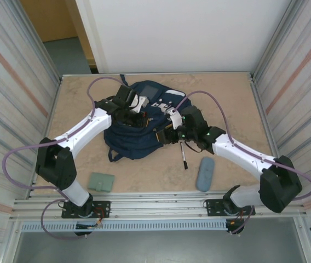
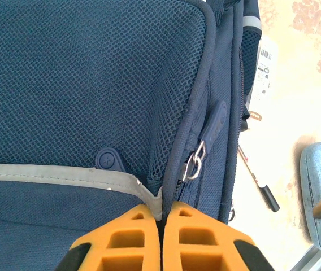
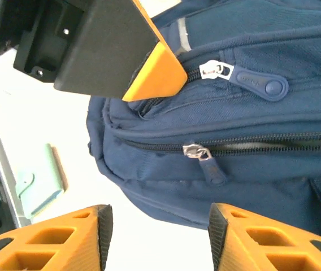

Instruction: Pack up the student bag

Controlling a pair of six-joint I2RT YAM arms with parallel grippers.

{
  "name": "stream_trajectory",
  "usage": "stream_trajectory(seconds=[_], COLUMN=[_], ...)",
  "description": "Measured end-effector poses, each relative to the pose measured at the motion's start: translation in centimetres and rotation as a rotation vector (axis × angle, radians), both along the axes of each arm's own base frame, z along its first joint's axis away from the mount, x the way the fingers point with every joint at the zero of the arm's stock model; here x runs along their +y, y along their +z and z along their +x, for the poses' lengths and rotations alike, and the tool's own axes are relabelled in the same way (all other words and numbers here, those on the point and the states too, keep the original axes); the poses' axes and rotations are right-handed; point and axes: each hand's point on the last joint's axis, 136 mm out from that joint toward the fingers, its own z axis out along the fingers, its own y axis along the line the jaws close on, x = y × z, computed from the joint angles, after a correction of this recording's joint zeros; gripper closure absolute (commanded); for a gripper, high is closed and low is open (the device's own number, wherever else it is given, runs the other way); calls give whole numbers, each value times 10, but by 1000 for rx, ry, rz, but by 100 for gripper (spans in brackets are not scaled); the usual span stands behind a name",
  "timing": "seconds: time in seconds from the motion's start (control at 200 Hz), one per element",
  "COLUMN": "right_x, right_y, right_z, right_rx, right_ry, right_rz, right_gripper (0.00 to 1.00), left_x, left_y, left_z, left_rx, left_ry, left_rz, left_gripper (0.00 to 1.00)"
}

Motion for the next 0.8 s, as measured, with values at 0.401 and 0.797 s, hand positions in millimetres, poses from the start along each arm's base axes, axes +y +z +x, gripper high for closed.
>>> stream_trajectory(seconds=[0.401,0.797], right_x=[9,20], right_y=[-40,-32], right_z=[10,23], right_rx=[146,70], right_ry=[191,244], right_rz=[30,-28], right_gripper=[47,46], left_x=[-3,-10], left_y=[3,16], left_z=[-3,-3], left_rx=[21,12], left_ry=[-21,-52], left_rz=[-40,-75], left_gripper=[100,100])
